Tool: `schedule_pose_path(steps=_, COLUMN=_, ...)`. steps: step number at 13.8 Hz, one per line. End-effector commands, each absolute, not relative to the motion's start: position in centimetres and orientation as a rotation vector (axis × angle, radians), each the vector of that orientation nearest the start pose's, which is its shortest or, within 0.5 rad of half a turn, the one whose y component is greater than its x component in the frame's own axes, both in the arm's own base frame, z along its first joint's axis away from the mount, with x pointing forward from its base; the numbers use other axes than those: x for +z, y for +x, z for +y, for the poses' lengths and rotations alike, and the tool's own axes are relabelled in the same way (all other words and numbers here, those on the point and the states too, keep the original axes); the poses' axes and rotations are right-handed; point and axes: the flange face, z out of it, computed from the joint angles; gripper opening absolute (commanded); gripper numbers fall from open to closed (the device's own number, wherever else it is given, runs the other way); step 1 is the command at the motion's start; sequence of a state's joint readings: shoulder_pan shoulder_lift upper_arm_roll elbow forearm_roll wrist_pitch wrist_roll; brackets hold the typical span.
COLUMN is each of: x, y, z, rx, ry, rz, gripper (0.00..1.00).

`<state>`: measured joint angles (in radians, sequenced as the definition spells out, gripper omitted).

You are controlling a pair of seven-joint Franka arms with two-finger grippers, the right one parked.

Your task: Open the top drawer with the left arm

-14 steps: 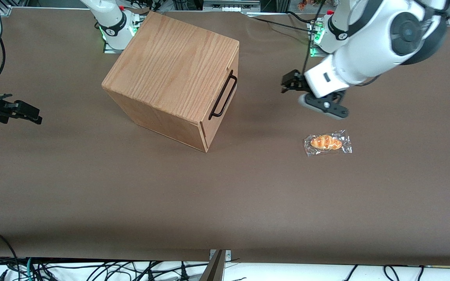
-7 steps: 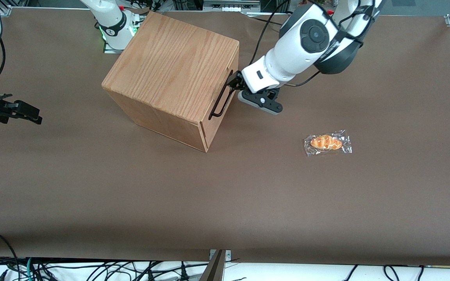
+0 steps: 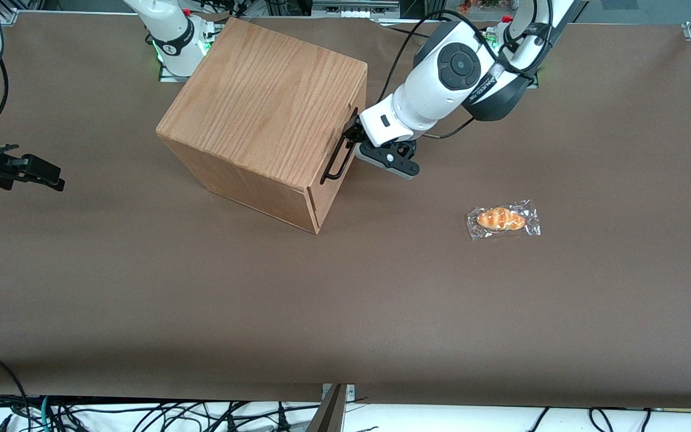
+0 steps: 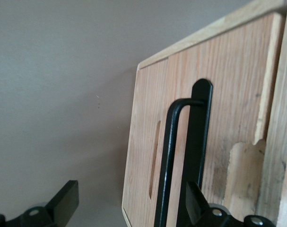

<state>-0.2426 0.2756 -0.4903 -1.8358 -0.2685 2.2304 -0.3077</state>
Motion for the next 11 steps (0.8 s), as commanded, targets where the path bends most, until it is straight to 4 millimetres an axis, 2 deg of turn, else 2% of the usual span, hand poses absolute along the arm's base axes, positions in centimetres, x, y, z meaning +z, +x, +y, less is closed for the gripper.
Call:
schedule_pose_path(steps=1, x=40.1, y=47.3, z=-42.1, rx=0.036, ry=-3.472, rz=0.469, gripper=1.00)
schedule_pose_path(steps=9, x=37.9, y=46.9, z=-41.8, rx=0.021, ry=-3.387, rz=0.532, gripper=1.00)
schedule_pose_path(steps=11, x=37.8, y=46.8, z=-41.6, rx=0.030, ry=-3.377, rz=0.545, gripper=1.00)
